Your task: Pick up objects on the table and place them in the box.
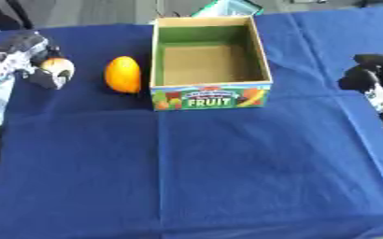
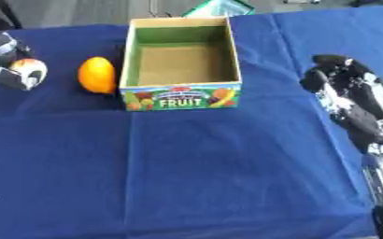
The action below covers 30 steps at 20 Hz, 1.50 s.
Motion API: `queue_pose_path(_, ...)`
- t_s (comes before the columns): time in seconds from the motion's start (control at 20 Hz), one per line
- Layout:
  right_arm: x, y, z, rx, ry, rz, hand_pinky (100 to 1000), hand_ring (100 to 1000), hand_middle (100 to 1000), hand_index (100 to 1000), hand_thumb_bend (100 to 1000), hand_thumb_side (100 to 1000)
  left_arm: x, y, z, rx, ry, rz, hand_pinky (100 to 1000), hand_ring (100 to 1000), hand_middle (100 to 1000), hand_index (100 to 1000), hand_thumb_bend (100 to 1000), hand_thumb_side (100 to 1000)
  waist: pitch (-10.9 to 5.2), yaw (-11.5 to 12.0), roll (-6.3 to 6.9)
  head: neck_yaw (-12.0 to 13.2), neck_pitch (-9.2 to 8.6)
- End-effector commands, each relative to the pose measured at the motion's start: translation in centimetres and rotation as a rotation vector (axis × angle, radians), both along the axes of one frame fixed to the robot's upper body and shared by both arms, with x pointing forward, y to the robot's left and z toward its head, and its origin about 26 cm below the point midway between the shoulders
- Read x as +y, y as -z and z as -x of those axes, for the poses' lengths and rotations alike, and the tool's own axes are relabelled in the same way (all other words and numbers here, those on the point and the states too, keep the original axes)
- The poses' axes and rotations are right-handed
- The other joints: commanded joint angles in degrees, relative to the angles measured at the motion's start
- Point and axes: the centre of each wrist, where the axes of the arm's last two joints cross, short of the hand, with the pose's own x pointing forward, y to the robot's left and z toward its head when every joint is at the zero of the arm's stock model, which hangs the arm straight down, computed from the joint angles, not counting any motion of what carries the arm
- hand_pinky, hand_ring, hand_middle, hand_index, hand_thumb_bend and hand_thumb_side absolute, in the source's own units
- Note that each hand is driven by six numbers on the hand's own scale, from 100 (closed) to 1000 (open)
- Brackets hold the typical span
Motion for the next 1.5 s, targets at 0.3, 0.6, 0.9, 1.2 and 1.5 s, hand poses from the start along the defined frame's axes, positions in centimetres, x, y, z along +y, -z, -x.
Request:
queue_pose_path(0.3,0.0,-0.6,0.0,-0.014,-0.019,0.019,712,645,593,768,319,401,-4.1,-3.6,-0.3,-0.167,0.117,0.026,415,312,372,604,108,100,-1.22,-1.16,-0.26,1.21,-0.21)
queue_pose_path(0.6,0.5,-0.8,-0.2,-0.018,-0.045,0.019,713,646,593,768,320,401,-8.4,-3.1,-0.9,-0.223,0.207,0.045,419,315,375,608,101,100,-0.88,-3.00,-0.31,2.31,-0.54)
queue_pose_path(0.9,0.7,-1.0,-0.4,-0.024,-0.063,0.023,713,646,593,769,320,400,-11.2,-2.5,-1.0,-0.297,0.261,0.089,420,314,376,612,100,100,-0.42,-4.86,-0.22,3.32,-1.19)
queue_pose_path(1.2,0.9,-1.1,-0.5,-0.028,-0.074,0.023,713,646,593,769,320,400,-13.1,-1.4,-0.9,-0.323,0.309,0.113,440,338,397,628,103,100,-0.13,-5.88,-0.08,3.66,-1.64)
queue_pose_path(1.5,1.0,-1.2,-0.5,-0.030,-0.081,0.023,713,646,594,769,319,400,-14.5,0.4,-0.9,-0.287,0.352,0.096,494,416,479,677,168,100,0.05,-6.44,-0.01,3.96,-1.88)
